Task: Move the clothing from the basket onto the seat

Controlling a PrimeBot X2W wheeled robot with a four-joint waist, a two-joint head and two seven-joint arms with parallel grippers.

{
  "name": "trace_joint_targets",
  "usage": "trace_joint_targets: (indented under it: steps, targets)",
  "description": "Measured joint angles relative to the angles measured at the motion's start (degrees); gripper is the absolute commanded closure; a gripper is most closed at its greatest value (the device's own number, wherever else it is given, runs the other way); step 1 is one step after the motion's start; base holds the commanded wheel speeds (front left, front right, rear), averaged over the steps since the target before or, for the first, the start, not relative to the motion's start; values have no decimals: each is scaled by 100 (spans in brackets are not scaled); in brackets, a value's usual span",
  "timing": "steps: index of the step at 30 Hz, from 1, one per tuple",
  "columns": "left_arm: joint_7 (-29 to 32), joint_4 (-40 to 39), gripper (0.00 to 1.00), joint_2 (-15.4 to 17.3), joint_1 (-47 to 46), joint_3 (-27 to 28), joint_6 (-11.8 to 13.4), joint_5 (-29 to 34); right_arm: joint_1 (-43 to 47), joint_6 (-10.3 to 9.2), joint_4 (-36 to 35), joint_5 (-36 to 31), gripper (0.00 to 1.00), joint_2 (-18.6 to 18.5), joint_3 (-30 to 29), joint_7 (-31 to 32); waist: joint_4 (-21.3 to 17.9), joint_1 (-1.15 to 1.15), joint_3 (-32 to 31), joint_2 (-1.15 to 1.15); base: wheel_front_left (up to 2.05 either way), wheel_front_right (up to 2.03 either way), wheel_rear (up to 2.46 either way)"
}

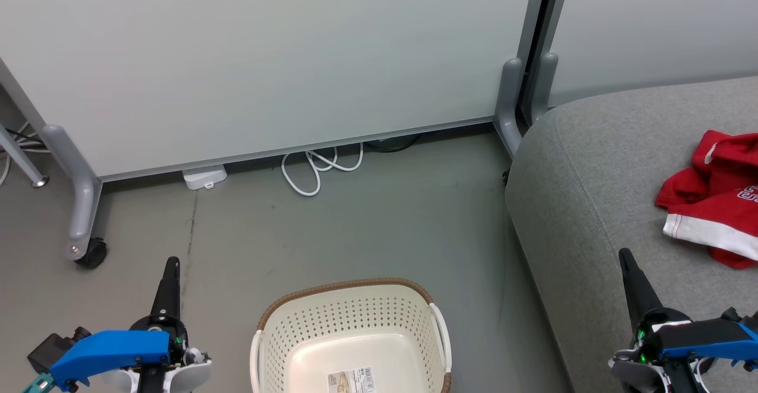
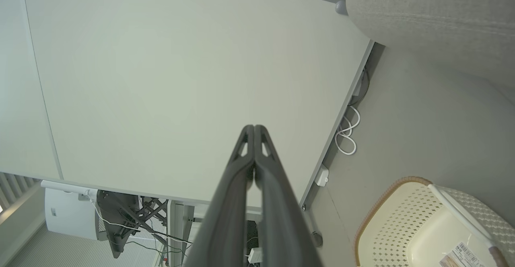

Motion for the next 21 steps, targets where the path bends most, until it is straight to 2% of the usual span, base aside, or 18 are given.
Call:
trace_joint_targets:
  steps: [21]
  targets:
    - [246, -82, 100, -42, -107, 171, 0, -779, -59, 0, -63, 915, 100, -1, -47, 178, -25, 0, 10, 0, 0, 0, 0]
